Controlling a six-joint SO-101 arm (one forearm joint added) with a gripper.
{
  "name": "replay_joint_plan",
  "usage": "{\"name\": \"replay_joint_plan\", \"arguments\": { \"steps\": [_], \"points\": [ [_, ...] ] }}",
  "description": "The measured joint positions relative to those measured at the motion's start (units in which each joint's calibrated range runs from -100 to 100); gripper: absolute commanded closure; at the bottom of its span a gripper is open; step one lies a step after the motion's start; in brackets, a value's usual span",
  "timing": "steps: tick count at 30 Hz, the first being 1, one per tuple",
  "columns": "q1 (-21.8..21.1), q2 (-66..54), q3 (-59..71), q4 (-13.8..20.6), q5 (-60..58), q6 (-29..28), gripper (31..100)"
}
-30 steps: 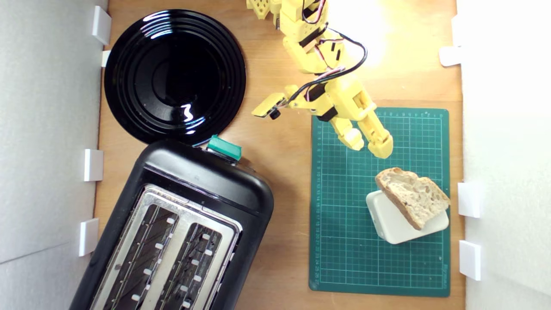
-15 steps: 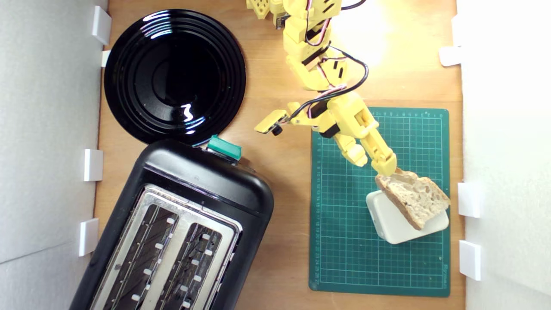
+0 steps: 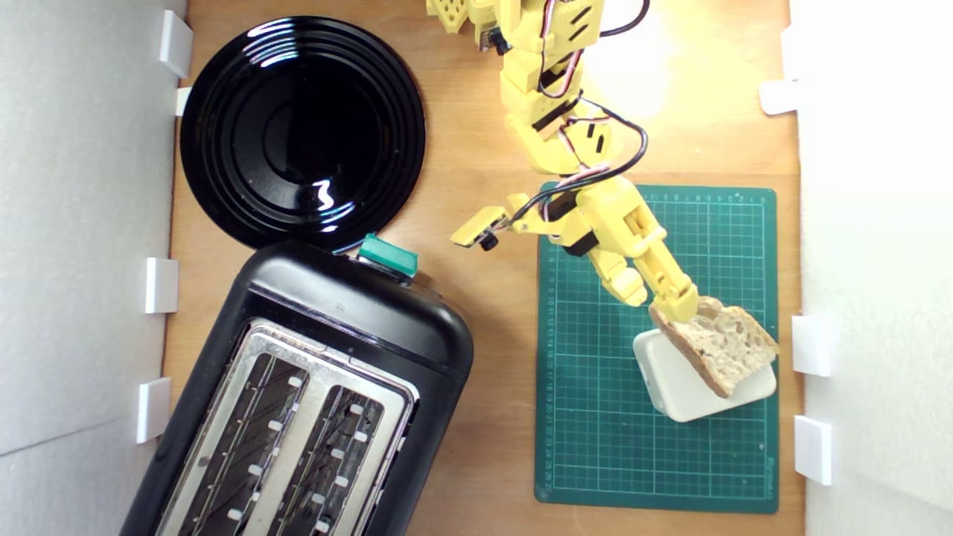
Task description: Pick bread and place in toaster
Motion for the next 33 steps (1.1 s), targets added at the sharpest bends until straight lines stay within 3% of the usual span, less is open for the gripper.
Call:
{"name": "replay_joint_plan", "arguments": {
  "steps": [33],
  "points": [
    [-3.66,6.72,-10.08,-0.09,0.00,2.28,44.2]
  ]
}}
